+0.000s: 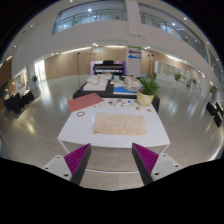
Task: Fold towel
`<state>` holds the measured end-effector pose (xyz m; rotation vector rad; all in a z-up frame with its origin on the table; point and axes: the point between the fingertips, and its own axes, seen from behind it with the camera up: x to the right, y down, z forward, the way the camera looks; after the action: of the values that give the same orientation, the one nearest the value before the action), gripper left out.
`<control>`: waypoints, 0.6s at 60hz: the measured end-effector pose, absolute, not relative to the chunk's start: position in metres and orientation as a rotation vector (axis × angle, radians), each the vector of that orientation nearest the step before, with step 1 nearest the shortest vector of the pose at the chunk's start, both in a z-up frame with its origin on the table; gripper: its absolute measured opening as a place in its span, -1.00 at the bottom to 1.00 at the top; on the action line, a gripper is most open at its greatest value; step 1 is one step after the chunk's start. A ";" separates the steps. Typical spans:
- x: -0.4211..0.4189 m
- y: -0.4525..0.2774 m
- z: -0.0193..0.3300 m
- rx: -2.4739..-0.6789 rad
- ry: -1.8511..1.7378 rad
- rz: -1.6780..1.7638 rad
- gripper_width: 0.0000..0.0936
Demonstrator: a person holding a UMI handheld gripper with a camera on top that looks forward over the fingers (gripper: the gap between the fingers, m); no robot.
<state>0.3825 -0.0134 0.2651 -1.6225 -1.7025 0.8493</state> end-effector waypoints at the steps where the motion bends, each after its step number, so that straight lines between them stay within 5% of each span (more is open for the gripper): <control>1: 0.379 -0.021 0.263 -1.617 -1.710 0.854 0.82; 24: 0.292 -0.135 0.214 -1.512 -1.741 0.953 0.82; 36: 0.201 -0.167 0.160 -1.499 -1.695 0.970 0.83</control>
<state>0.2007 -0.1666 0.1598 -1.4988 -1.6954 0.9702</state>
